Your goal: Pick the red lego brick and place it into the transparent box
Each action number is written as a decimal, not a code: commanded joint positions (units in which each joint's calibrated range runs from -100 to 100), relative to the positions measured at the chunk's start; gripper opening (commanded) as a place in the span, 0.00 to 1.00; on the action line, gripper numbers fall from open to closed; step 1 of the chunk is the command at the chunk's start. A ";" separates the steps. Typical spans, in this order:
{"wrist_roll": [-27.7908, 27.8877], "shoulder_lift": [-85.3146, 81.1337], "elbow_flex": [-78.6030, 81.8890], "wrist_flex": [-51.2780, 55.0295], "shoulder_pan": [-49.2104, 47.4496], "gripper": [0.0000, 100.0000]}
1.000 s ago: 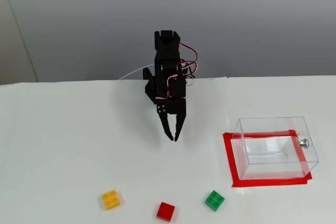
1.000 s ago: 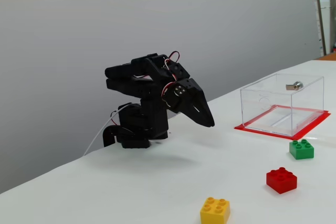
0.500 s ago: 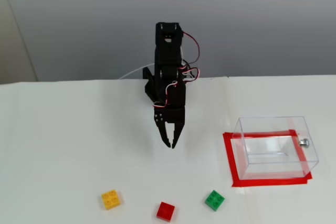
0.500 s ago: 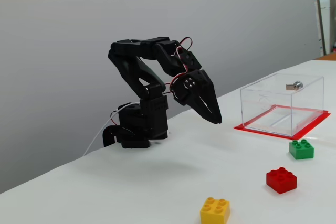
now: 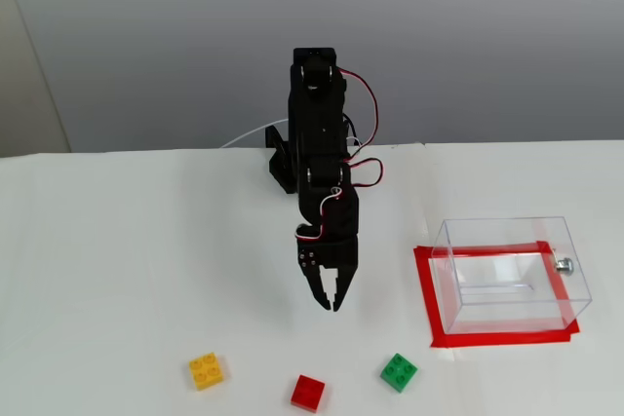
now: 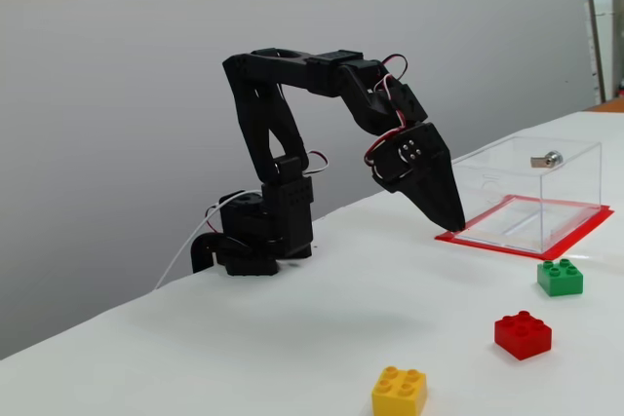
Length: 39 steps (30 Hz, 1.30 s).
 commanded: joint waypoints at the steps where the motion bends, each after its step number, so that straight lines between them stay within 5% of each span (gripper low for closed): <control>1: -2.38 1.73 -5.80 -0.85 -0.59 0.02; 13: -10.00 12.33 -16.11 -0.94 0.59 0.02; 33: -5.20 27.86 -30.58 -0.94 3.33 0.03; 39: -5.72 30.24 -33.02 -1.72 4.44 0.20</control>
